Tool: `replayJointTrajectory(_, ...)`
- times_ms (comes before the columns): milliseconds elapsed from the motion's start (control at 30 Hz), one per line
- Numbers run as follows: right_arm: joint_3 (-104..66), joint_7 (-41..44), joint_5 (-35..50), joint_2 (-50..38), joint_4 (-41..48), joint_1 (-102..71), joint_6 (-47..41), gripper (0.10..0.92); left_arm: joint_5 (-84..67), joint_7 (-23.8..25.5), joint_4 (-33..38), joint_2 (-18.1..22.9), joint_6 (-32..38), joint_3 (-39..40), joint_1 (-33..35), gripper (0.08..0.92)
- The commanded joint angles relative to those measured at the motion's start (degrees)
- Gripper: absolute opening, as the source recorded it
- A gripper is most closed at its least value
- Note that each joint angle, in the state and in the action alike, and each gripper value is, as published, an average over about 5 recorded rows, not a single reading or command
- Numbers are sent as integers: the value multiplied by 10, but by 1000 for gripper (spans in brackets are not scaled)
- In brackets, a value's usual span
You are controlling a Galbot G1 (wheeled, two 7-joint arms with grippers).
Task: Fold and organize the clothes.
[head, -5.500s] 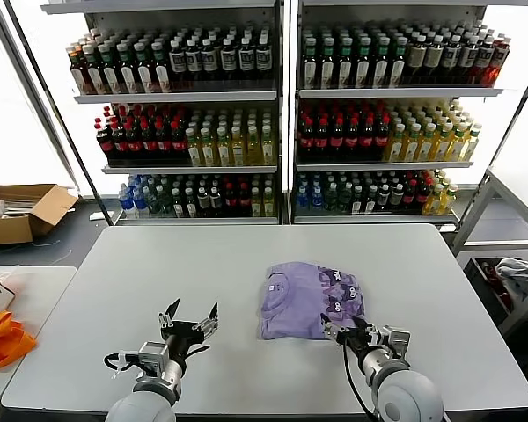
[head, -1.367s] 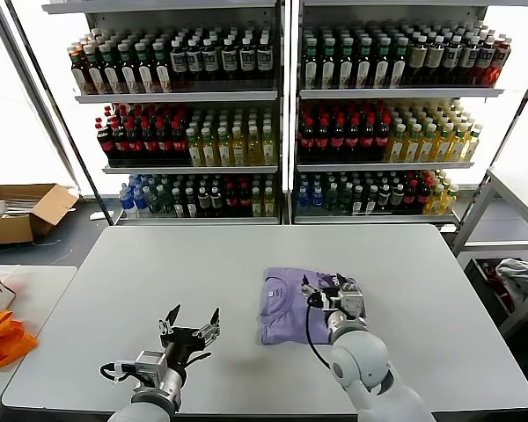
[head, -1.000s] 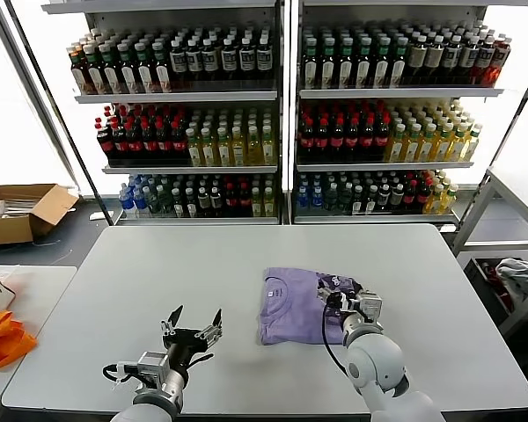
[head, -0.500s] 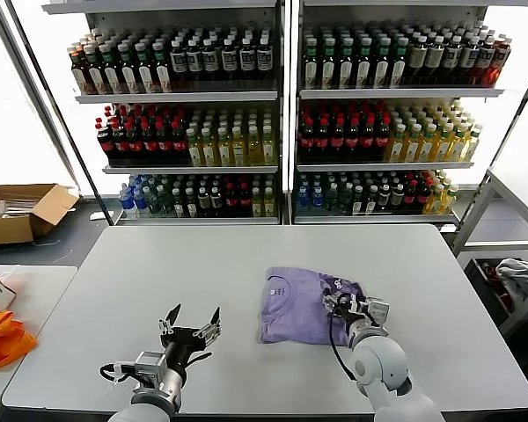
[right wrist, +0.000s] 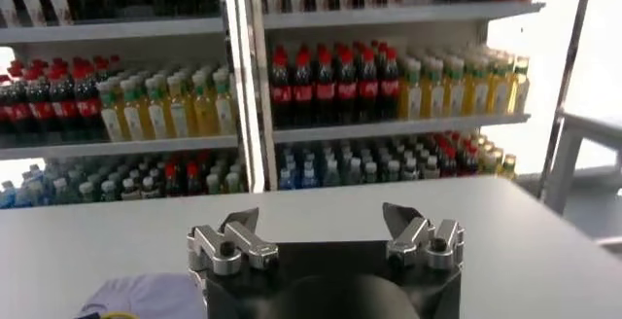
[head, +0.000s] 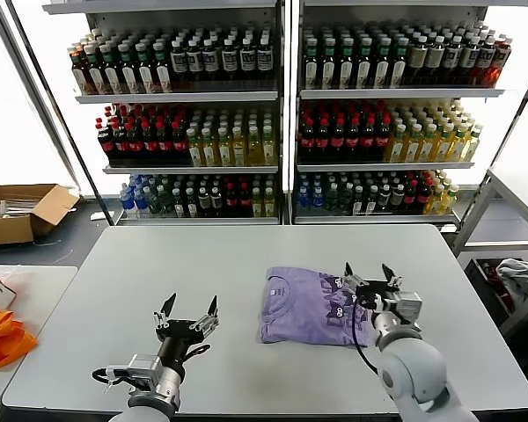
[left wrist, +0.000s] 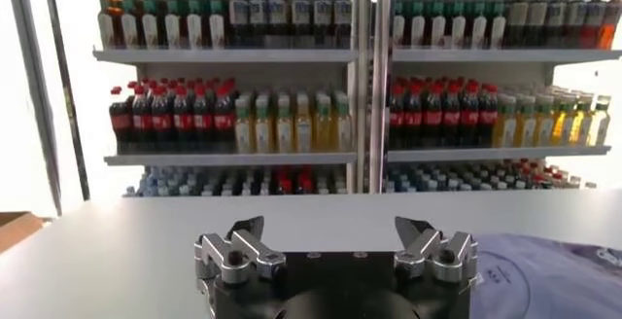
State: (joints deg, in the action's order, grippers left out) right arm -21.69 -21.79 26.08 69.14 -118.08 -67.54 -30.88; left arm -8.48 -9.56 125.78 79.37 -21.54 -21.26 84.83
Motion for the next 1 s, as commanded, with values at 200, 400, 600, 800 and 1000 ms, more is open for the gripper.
replayJointTrajectory(200,-116,55,-121,-63,-104,-217,60,823,58,4,-6,2,70,-15,-5,822)
replayJointTrajectory(400,-109,44,-120,-37,-117,-209,55,823,75,10,-4,-3,78,-12,7,823)
replayJointTrajectory(600,-113,42,-119,-30,-123,-212,50,823,71,10,-8,1,79,-11,10,823)
replayJointTrajectory(800,-113,38,-118,-24,-125,-217,47,823,67,1,-8,4,70,-12,7,823)
replayJointTrajectory(1000,-115,36,-114,-26,-123,-216,43,823,71,3,-6,7,68,-11,9,823)
